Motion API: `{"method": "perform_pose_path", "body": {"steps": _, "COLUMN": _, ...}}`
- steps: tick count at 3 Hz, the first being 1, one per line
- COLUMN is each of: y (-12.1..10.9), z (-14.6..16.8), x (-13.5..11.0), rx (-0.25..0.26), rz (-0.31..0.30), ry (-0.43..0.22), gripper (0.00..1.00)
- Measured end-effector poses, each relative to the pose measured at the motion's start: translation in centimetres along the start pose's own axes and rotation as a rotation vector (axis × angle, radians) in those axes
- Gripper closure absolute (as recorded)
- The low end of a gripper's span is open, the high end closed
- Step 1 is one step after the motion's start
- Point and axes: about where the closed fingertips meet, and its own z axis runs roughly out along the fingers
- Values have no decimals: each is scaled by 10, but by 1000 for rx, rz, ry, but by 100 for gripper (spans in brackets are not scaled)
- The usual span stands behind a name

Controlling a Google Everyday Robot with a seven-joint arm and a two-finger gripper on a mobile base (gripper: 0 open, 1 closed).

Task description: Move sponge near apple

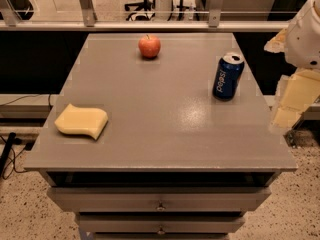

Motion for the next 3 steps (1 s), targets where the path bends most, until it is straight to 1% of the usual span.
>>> {"method": "perform_pose_path", "body": {"steps": 1, "y": 0, "z": 0, "x": 0, "rx": 0, "rz": 0, "ry": 0, "gripper": 0}}
{"method": "perform_pose_path", "body": {"steps": 2, "y": 2, "z": 3, "x": -7, "rx": 4, "rz": 5, "ry": -29, "gripper": 0}}
{"method": "perform_pose_path", "body": {"steps": 3, "y": 7, "z": 18, "x": -45, "rx": -26, "rz": 29, "ry": -129, "gripper": 0}}
